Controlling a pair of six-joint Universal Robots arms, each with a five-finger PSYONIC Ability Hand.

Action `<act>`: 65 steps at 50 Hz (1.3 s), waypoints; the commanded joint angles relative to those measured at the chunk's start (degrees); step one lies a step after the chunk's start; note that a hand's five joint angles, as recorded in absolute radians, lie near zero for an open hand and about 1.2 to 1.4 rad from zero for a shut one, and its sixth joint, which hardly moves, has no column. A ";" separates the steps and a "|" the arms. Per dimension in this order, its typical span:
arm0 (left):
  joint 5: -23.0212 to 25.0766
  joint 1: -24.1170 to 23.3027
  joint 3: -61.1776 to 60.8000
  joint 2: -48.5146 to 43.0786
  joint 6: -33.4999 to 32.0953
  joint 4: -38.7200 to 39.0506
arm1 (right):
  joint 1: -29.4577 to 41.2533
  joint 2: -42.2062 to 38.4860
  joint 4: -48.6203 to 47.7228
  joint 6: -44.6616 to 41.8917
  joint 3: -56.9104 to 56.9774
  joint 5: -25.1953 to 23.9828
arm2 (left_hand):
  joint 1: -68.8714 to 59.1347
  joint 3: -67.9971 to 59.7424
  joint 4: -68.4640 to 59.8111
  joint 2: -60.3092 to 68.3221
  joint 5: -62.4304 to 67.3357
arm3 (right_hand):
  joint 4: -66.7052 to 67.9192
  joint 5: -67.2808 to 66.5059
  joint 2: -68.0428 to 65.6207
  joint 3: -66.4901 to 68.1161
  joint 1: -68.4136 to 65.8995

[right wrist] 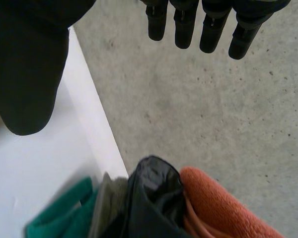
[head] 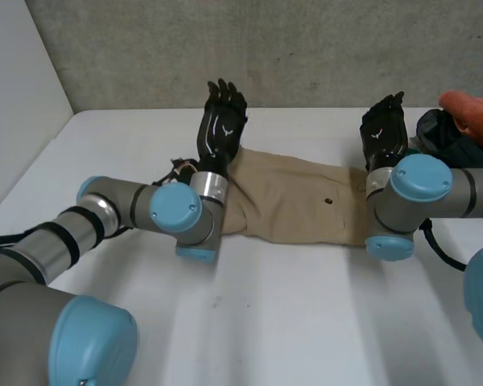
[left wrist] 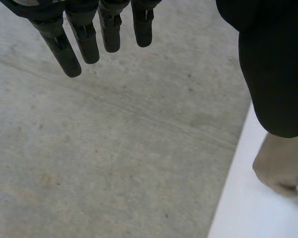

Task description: Fold the laundry.

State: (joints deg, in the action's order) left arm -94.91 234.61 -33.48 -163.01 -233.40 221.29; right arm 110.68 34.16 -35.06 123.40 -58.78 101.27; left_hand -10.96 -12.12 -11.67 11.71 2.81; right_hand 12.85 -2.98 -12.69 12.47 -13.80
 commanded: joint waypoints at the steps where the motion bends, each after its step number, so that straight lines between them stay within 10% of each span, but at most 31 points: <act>1: -3.17 0.06 -9.57 11.03 0.40 2.91 | -0.91 9.50 7.28 10.44 -5.64 -4.85 | 0.96 2.12 1.67 -1.71 -2.81 | -2.85 2.98 2.69 -2.47 3.80; 16: -4.85 0.15 -44.56 40.92 18.31 -5.51 | -6.62 25.69 40.16 31.37 -20.31 -15.31 | 0.96 2.12 1.67 -1.71 -2.81 | -0.25 0.38 0.08 0.13 1.20; 28: -4.32 0.41 -55.29 47.43 29.23 -12.64 | -7.59 24.55 32.70 31.37 -27.71 -18.04 | 0.75 1.91 1.46 -1.50 -2.60 | 4.62 -4.49 -4.79 5.00 -3.67; 35: -4.32 0.41 -56.52 47.43 29.32 -12.64 | -7.59 19.28 26.54 30.50 -26.74 -17.60 | 0.75 1.91 1.46 -1.50 -2.60 | 30.64 -30.51 -30.81 31.02 -29.69; 37: -4.41 0.41 -56.52 47.43 29.40 -12.64 | -7.76 19.01 25.66 30.32 -26.48 -17.69 | 0.75 1.91 1.46 -1.50 -2.60 | 65.55 -65.42 -65.72 65.94 -64.60; 45: -4.76 0.41 -56.70 49.54 29.40 -13.08 | -11.10 24.53 24.43 29.62 -29.99 -16.37 | 0.75 1.91 1.46 -1.50 -2.60 | 67.15 -67.02 -67.31 67.53 -66.20; 56: -4.58 0.50 -59.95 54.90 29.49 -13.08 | -19.71 31.58 31.02 -5.93 -33.68 -12.95 | 0.92 2.07 1.63 -1.67 -2.76 | 67.15 -67.02 -67.31 67.53 -66.20; 65: -4.67 0.59 -62.06 56.57 29.49 -13.08 | -12.35 31.49 19.08 -8.18 -29.99 -16.36 | 0.92 2.08 1.63 -1.67 -2.76 | 67.15 -67.02 -67.31 67.53 -66.20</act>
State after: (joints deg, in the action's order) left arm -99.44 235.18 -94.83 -106.89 -203.91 208.20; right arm 92.41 65.80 -7.94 114.45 -91.15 88.62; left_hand -10.70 -11.55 -11.22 11.17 2.81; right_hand 68.86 -55.05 -66.87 67.08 -60.86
